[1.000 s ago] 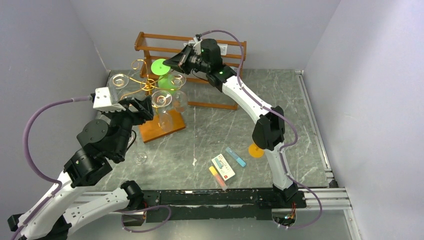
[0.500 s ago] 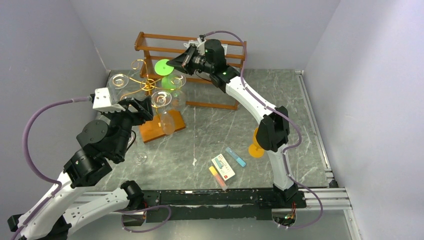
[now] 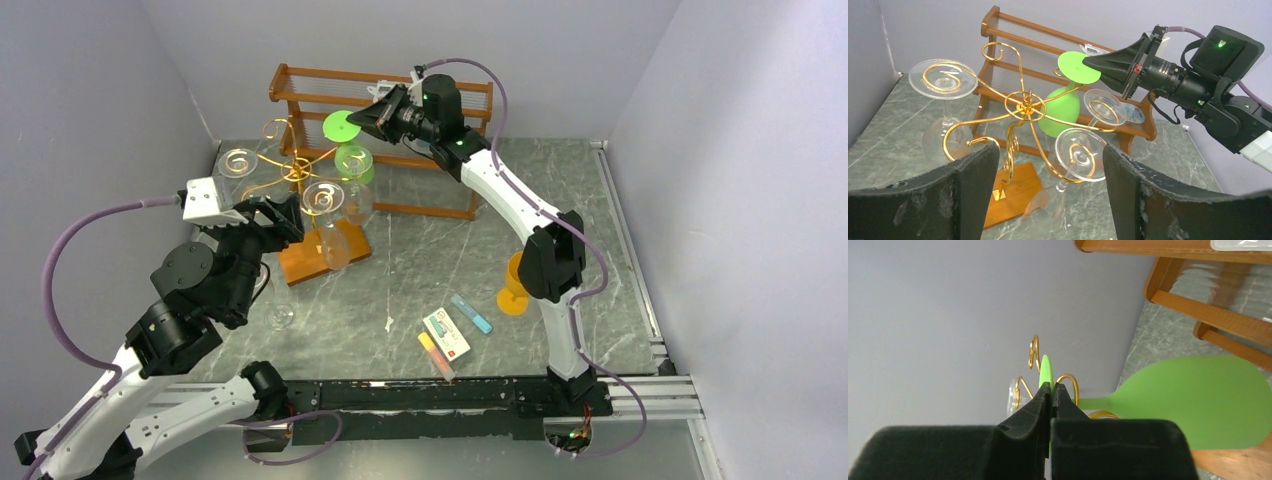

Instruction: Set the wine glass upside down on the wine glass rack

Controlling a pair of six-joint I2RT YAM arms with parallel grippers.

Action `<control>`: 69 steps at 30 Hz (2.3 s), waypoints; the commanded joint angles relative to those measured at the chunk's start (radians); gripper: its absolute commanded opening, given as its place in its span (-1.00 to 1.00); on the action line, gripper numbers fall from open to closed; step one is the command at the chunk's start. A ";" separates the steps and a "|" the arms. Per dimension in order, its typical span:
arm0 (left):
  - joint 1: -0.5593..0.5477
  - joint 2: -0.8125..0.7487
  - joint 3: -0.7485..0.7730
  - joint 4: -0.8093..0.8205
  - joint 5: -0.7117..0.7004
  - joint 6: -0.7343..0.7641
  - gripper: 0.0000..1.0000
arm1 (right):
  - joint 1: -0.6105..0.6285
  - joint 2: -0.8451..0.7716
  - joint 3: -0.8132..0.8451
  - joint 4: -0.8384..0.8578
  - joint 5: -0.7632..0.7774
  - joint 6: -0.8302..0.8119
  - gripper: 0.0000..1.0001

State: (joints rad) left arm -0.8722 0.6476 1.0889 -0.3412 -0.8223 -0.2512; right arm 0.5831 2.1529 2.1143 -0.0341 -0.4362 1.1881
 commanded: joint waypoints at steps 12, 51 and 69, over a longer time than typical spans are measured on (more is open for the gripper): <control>0.002 -0.012 -0.006 -0.011 -0.023 -0.001 0.60 | -0.010 0.083 0.144 0.014 -0.020 -0.035 -0.87; 0.002 -0.015 0.000 -0.021 -0.023 -0.004 0.61 | 0.003 0.155 0.273 -0.040 0.032 -0.356 0.26; 0.002 -0.027 0.092 -0.116 0.054 0.018 0.87 | -0.003 -0.337 -0.194 0.004 0.306 -0.636 0.36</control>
State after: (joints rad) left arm -0.8722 0.6357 1.1370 -0.4046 -0.7990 -0.2501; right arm 0.5835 1.9453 2.0308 -0.0204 -0.2344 0.6582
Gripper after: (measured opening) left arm 0.914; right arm 0.682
